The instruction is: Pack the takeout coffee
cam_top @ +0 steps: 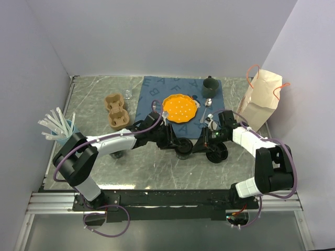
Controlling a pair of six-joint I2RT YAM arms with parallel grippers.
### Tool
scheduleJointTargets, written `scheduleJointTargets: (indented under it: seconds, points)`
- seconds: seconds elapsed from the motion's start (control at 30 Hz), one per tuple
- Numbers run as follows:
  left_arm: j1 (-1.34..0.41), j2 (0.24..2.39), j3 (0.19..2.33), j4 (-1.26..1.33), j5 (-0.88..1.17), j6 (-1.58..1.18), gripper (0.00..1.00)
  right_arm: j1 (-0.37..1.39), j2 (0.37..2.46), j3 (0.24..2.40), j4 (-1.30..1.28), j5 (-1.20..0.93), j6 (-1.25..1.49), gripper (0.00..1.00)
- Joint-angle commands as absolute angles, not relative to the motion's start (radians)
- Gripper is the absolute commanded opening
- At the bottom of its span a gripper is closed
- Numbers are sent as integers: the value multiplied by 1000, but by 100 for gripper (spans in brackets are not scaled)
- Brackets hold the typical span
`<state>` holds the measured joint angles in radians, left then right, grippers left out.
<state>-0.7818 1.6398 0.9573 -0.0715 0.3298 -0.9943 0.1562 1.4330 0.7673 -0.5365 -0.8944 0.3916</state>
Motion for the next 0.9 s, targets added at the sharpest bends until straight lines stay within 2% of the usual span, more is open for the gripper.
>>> scheduleJointTargets:
  seconds: [0.0,0.27,0.3,0.43,0.53,0.87]
  points:
    - [-802,1733,847,-367,156,-980,42,140,1463,706,-502,-660,356,18]
    - [-808,1729,824,-374,146,-1023,40,141,1482,653,-454,-640,351,17]
    - [-813,1723,827,-373,152,-1028,41,143,1477,667,-475,-656,342,18]
    - [-825,1689,870,-383,155,-1023,48,149,1367,796,-584,-716,350,37]
    - [-825,1680,932,-405,166,-1002,50,149,1347,922,-672,-744,344,45]
    - [-824,1655,1205,-534,149,-943,65,150,1315,957,-699,-770,313,50]
